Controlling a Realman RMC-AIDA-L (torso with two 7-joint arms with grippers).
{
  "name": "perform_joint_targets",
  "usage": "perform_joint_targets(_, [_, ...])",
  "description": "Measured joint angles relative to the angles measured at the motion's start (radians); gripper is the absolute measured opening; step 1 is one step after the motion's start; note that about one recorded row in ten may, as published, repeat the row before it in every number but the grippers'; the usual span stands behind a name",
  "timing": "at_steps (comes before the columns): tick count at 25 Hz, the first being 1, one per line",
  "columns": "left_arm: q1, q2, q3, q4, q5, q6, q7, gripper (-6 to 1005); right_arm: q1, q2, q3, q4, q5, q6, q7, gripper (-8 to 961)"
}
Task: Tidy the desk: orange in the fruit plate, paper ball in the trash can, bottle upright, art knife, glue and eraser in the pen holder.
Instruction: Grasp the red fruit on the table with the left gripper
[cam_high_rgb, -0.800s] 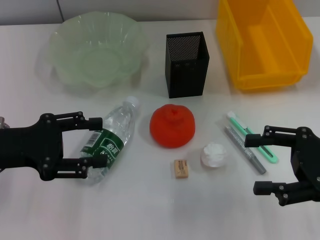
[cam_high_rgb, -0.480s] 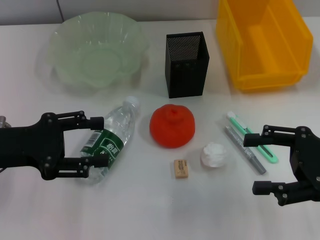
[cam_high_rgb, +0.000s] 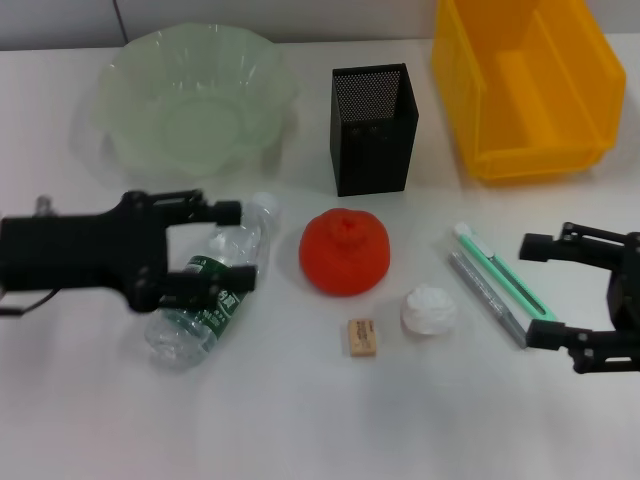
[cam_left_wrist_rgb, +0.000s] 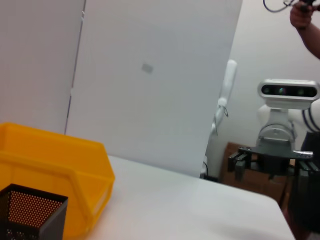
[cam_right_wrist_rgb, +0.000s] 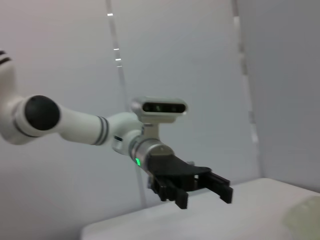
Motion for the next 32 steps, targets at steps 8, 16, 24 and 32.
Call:
perform_joint_targets(8, [-0.154, -0.01, 0.274, -0.014, -0.004, -0.342, -0.149, 735, -0.075, 0.004, 0.068, 0.001, -0.004, 0.069, -0.005, 820])
perform_joint_targets(16, [-0.205, -0.011, 0.542, -0.043, -0.053, -0.551, -0.227, 721, -0.092, 0.009, 0.071, 0.024, -0.006, 0.111, -0.006, 816])
perform_joint_targets(24, [-0.207, -0.011, 0.766, -0.019, -0.104, -0.709, -0.287, 707, -0.094, 0.009, 0.064, 0.033, -0.007, 0.131, -0.006, 813])
perform_joint_targets(32, [-0.189, -0.011, 0.814, -0.009, -0.141, -0.738, -0.281, 525, -0.096, 0.009, 0.062, 0.044, -0.009, 0.146, -0.007, 809])
